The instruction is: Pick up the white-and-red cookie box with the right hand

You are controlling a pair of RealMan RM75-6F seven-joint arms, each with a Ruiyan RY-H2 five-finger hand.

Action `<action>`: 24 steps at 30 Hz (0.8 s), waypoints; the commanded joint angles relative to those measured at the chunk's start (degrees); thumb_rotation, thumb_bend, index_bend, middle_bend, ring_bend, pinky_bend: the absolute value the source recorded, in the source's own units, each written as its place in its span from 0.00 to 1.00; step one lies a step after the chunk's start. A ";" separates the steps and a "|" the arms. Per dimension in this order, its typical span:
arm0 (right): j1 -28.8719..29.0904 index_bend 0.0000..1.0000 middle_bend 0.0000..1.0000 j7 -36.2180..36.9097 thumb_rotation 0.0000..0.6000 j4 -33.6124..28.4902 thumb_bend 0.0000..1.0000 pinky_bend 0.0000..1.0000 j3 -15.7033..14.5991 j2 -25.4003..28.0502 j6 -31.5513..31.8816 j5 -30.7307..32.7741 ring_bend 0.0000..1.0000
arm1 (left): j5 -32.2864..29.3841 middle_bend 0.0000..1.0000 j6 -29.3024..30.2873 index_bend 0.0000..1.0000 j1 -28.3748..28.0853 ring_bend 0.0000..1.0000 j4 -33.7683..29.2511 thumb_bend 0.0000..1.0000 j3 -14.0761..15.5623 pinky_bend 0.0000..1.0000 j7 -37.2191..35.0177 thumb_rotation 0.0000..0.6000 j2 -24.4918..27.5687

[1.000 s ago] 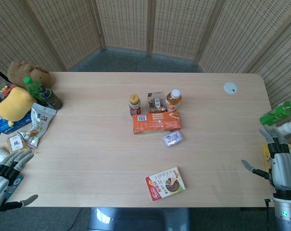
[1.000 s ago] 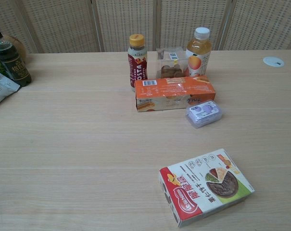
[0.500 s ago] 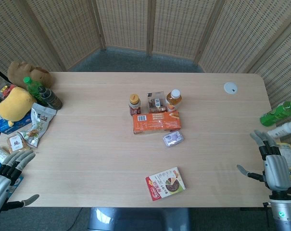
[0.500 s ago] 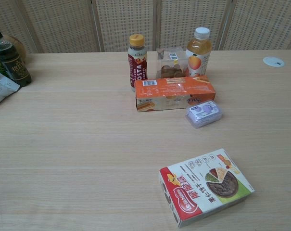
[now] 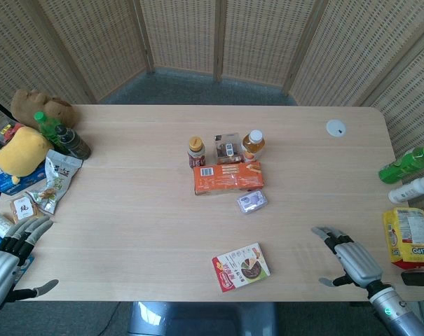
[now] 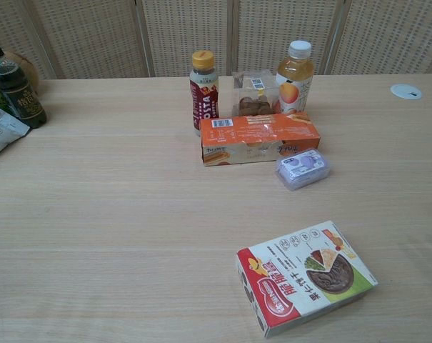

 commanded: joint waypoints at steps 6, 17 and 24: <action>5.13 0.00 0.00 -3.27 1.00 -1.16 0.00 0.00 -1.45 -1.79 -6.33 -2.27 0.00 | -0.36 0.00 -0.78 0.04 -0.22 0.00 0.05 0.00 -0.08 0.00 0.79 1.00 -0.44; 8.13 0.00 0.00 -5.99 1.00 0.07 0.00 0.00 -2.46 -8.25 -6.37 -6.20 0.00 | -1.47 0.00 -1.76 0.04 -0.45 0.00 0.05 0.00 -0.35 0.00 1.88 1.00 -1.05; 9.50 0.00 0.00 -7.44 1.00 -1.44 0.00 0.00 -1.30 -10.16 -6.35 -4.74 0.00 | -1.70 0.00 -1.64 0.04 -0.43 0.00 0.07 0.00 -0.50 0.00 2.05 1.00 -1.13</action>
